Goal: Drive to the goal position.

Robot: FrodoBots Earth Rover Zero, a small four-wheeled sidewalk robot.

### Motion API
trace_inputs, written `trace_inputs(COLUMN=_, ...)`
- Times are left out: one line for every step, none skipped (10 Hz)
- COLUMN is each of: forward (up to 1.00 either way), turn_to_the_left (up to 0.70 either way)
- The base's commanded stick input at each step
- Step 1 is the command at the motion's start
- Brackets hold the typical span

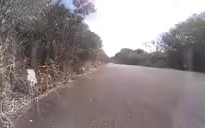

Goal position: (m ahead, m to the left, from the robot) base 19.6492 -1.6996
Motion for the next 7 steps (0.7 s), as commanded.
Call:
trace_inputs(forward=0.5, turn_to_the_left=0.0)
trace_inputs(forward=0.5, turn_to_the_left=0.0)
trace_inputs(forward=0.5, turn_to_the_left=0.0)
trace_inputs(forward=0.5, turn_to_the_left=0.0)
trace_inputs(forward=0.5, turn_to_the_left=0.0)
trace_inputs(forward=0.5, turn_to_the_left=0.0)
trace_inputs(forward=0.5, turn_to_the_left=0.0)
